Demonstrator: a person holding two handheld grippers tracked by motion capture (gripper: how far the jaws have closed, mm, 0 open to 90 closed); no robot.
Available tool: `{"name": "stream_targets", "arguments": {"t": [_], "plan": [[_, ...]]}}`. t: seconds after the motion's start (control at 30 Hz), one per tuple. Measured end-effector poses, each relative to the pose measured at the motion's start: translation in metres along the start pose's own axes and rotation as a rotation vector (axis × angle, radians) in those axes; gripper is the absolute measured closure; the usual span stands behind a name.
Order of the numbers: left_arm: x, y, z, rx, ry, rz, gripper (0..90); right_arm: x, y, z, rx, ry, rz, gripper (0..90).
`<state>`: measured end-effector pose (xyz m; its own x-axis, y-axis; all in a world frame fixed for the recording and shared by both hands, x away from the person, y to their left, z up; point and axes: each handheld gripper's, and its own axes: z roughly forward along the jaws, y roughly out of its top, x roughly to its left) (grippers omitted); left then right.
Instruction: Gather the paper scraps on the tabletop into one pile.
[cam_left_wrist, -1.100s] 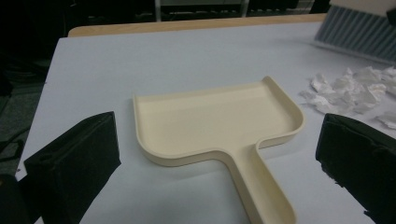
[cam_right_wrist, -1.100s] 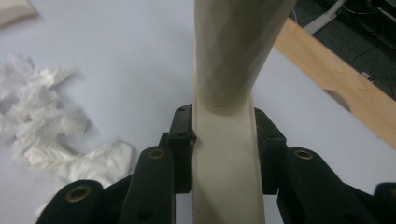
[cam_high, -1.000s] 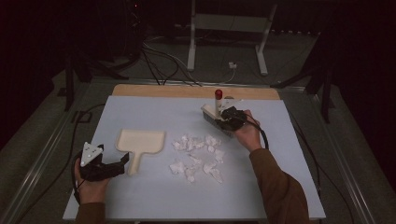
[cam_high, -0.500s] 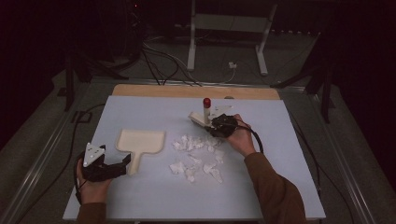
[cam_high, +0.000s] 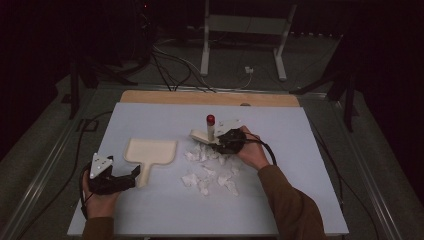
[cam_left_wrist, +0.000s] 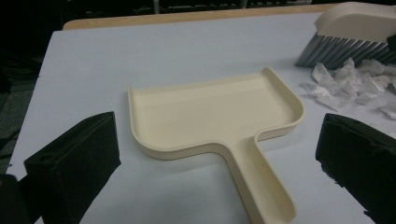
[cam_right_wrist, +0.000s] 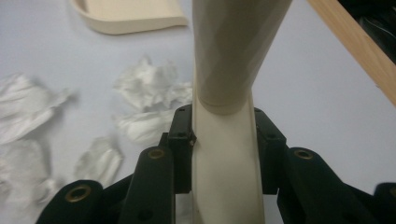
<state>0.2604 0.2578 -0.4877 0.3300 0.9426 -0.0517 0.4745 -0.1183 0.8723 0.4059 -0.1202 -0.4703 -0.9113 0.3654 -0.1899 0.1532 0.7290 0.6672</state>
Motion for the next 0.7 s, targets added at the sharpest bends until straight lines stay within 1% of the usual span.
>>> {"name": "stream_targets", "arguments": {"t": [0.23, 0.27, 0.3, 0.5, 0.53, 0.63, 0.7], "plan": [[0.000, -0.001, 0.000, 0.003, 0.001, -0.003, 0.5, 0.012, -0.001, -0.006, 0.003, 0.043, -0.075, 67.4], [0.000, -0.001, 0.000, 0.004, 0.000, -0.003, 0.5, 0.016, -0.002, -0.009, 0.005, 0.051, -0.094, 67.4], [0.000, -0.001, 0.000, 0.004, 0.000, -0.003, 0.5, 0.016, -0.002, -0.009, 0.005, 0.051, -0.094, 67.4], [0.000, -0.001, 0.000, 0.004, 0.000, -0.004, 0.5, 0.024, -0.003, -0.014, 0.006, 0.075, -0.139, 67.4], [0.000, -0.001, 0.000, 0.003, -0.001, -0.004, 0.5, 0.028, -0.005, -0.016, 0.007, 0.078, -0.150, 67.4], [0.000, -0.001, 0.000, 0.005, -0.002, -0.006, 0.5, 0.030, -0.007, -0.018, 0.003, 0.083, -0.159, 67.4], [0.000, -0.001, 0.001, 0.009, -0.002, -0.004, 0.5, 0.031, -0.008, -0.020, 0.001, 0.090, -0.155, 67.4]]}}
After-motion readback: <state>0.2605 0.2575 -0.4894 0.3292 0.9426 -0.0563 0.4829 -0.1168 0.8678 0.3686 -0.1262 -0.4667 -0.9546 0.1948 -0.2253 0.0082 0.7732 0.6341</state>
